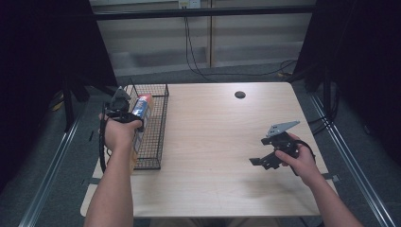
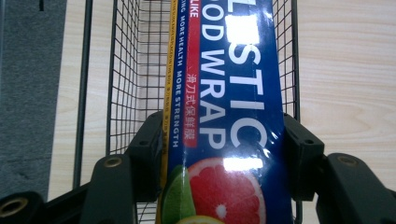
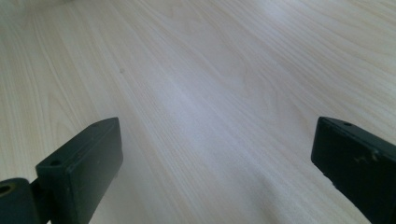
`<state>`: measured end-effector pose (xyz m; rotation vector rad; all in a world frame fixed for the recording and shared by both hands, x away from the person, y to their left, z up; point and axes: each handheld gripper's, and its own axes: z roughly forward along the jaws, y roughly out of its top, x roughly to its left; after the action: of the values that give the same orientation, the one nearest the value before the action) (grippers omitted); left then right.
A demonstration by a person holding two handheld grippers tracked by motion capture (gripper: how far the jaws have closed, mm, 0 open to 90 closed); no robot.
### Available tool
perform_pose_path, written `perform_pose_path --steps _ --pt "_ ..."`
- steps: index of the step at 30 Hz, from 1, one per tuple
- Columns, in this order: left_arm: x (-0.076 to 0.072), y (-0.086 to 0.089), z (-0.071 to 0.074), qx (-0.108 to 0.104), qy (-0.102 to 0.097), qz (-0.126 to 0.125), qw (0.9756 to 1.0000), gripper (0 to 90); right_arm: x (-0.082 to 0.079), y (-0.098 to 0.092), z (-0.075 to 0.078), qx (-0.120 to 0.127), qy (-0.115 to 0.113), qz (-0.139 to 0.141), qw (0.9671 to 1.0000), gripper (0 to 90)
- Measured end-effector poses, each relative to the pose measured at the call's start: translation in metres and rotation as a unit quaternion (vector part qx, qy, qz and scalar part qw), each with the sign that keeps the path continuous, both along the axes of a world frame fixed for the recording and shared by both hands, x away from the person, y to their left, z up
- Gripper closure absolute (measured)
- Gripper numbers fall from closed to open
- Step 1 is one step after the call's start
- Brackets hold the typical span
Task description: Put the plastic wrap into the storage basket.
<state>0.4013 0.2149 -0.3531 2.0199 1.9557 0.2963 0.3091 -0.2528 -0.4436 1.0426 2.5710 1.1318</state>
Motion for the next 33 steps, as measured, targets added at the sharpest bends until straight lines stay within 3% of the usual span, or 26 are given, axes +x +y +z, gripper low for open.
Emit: perform_pose_path --steps 1,6,10,21,28,31,33 --pt "0.0 0.001 0.0 0.005 0.002 -0.006 1.0 43.6 0.0 0.0 0.0 0.0 0.001 0.0 1.0 2.1" --pt "0.001 0.001 -0.005 0.001 0.0 0.011 0.9999 43.6 0.0 -0.001 0.0 0.002 0.0 -0.001 1.0 2.1" --pt "0.003 0.003 -0.009 0.011 -0.001 0.016 0.9998 43.4 0.0 -0.001 0.0 0.002 0.002 -0.001 1.0 2.1" --pt "0.007 -0.001 -0.024 -0.002 0.005 0.032 0.9995 43.4 -0.001 -0.001 0.0 0.0 0.001 -0.002 1.0 2.1" --pt "0.01 -0.001 -0.032 -0.005 0.005 0.043 0.9991 43.3 0.0 -0.001 -0.001 0.002 0.001 0.0 1.0 2.1" --pt "0.011 0.001 -0.033 0.004 0.01 0.034 0.9993 43.2 -0.001 -0.001 -0.001 0.002 0.003 -0.001 1.0 2.1" --pt "0.012 0.0 -0.035 -0.002 0.008 0.043 0.999 43.2 -0.001 -0.001 -0.002 0.0 0.002 -0.002 1.0 2.1"
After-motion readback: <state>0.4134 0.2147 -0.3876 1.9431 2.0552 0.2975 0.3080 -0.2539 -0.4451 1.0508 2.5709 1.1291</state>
